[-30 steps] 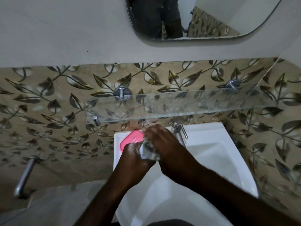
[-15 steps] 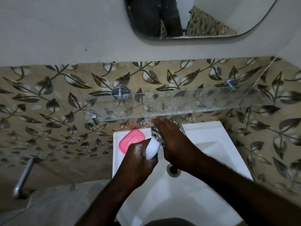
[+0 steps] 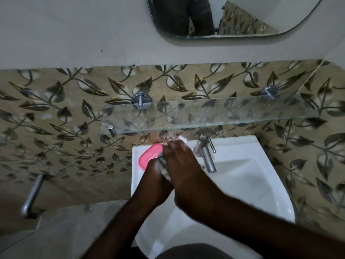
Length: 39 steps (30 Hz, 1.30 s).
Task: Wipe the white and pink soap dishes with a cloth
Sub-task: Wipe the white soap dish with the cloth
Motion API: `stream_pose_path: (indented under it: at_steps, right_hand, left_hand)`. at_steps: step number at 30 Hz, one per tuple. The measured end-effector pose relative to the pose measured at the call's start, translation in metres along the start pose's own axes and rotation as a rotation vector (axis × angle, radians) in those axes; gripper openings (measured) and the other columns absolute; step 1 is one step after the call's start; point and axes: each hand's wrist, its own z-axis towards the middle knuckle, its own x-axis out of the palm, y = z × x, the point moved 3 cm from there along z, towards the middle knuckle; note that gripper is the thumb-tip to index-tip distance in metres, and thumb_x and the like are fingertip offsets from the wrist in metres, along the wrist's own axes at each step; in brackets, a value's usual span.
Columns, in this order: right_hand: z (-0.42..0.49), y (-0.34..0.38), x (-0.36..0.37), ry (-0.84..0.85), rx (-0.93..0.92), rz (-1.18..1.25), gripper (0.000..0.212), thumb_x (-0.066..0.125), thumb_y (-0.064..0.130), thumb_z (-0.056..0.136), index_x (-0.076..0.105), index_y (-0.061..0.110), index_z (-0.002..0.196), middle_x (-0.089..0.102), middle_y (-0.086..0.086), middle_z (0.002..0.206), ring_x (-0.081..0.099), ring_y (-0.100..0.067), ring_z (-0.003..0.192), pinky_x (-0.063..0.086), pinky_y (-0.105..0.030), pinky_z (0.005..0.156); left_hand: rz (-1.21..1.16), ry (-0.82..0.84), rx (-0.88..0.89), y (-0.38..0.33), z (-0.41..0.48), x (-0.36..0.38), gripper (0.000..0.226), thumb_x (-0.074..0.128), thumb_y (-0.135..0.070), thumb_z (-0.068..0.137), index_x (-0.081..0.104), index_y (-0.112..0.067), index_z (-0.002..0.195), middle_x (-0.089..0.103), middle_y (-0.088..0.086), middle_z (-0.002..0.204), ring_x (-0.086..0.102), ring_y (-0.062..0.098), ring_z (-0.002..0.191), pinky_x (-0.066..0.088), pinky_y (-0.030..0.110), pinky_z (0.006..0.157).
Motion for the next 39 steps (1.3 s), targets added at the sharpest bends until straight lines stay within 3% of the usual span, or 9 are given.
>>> stream_pose_path:
  at_steps: [3,7,12,15,18,28,33,36,39]
  right_hand:
    - [0.003,-0.009,0.001,-0.015,-0.047,0.019,0.062,0.043,-0.01,0.066,0.052,-0.017,0.127,0.054,-0.035,0.129,0.049,-0.049,0.124,0.036,-0.058,0.105]
    - [0.02,-0.043,-0.015,0.055,0.082,0.0,0.067,0.04,-0.014,0.078,0.027,-0.01,0.143,0.032,-0.029,0.149,0.028,-0.041,0.142,0.008,-0.023,0.117]
    - [-0.003,0.003,0.001,-0.058,-0.02,-0.041,0.06,0.006,-0.004,0.092,0.056,-0.016,0.123,0.059,-0.034,0.124,0.056,-0.047,0.118,0.045,-0.053,0.101]
    - [0.003,-0.011,-0.002,-0.083,-0.029,-0.03,0.056,0.031,-0.001,0.078,0.048,-0.012,0.13,0.059,-0.028,0.127,0.056,-0.042,0.121,0.027,-0.038,0.113]
    - [0.015,-0.046,-0.006,0.056,0.182,0.221,0.062,0.04,-0.015,0.074,0.042,-0.008,0.136,0.049,-0.027,0.136,0.044,-0.041,0.13,0.021,-0.031,0.115]
    - [-0.001,-0.001,-0.005,-0.123,-0.071,0.014,0.065,0.039,-0.011,0.06,0.054,-0.018,0.123,0.057,-0.035,0.124,0.053,-0.051,0.119,0.035,-0.059,0.105]
    - [0.013,-0.035,-0.007,0.032,0.114,0.393,0.064,0.041,0.0,0.067,0.05,-0.003,0.131,0.053,-0.022,0.128,0.049,-0.038,0.12,0.035,-0.035,0.109]
    - [0.016,-0.05,-0.007,0.112,0.284,0.739,0.052,0.047,0.001,0.072,0.057,0.014,0.121,0.062,-0.008,0.112,0.058,-0.023,0.104,0.048,-0.035,0.091]
    - [0.012,-0.059,-0.011,0.167,0.456,1.126,0.045,0.049,0.002,0.067,0.063,0.027,0.101,0.07,0.002,0.087,0.067,-0.016,0.081,0.055,-0.036,0.071]
  left_hand:
    - [-0.028,0.016,-0.042,0.001,-0.002,-0.003,0.017,0.059,0.011,0.076,0.066,-0.004,0.076,0.066,0.004,0.071,0.058,-0.001,0.067,0.049,0.026,0.058]
    - [0.035,0.02,-0.097,0.002,-0.003,-0.002,0.009,0.064,0.008,0.075,0.059,0.001,0.077,0.052,0.0,0.062,0.04,0.004,0.055,0.036,0.026,0.05]
    - [-0.032,0.022,-0.028,-0.004,-0.003,-0.006,0.013,0.056,0.006,0.077,0.062,-0.004,0.07,0.065,0.0,0.066,0.056,0.003,0.062,0.047,0.028,0.053]
    - [-0.087,0.017,-0.093,-0.003,-0.009,-0.007,0.026,0.06,0.001,0.073,0.061,-0.025,0.069,0.063,-0.016,0.061,0.055,-0.005,0.055,0.043,0.014,0.052]
    - [-0.071,0.01,-0.148,-0.001,-0.015,-0.011,0.008,0.062,-0.005,0.071,0.059,-0.012,0.07,0.048,-0.015,0.053,0.037,-0.002,0.043,0.031,0.012,0.045]
    - [-0.066,0.083,-0.059,-0.01,-0.009,-0.018,0.038,0.06,0.002,0.074,0.059,-0.035,0.066,0.064,-0.02,0.066,0.054,-0.008,0.058,0.041,0.009,0.056]
    - [-0.149,0.068,-0.168,-0.005,-0.018,-0.015,0.027,0.064,-0.001,0.073,0.059,-0.027,0.066,0.057,-0.019,0.052,0.044,-0.005,0.043,0.034,0.009,0.045]
    - [-0.35,0.059,-0.237,0.001,-0.022,-0.018,0.017,0.071,-0.001,0.07,0.068,-0.01,0.085,0.07,-0.013,0.067,0.061,-0.001,0.059,0.046,0.013,0.057]
    - [-0.531,0.02,-0.282,0.003,-0.024,-0.016,0.041,0.073,0.008,0.069,0.064,0.006,0.109,0.075,0.005,0.085,0.07,0.014,0.074,0.055,0.024,0.066]
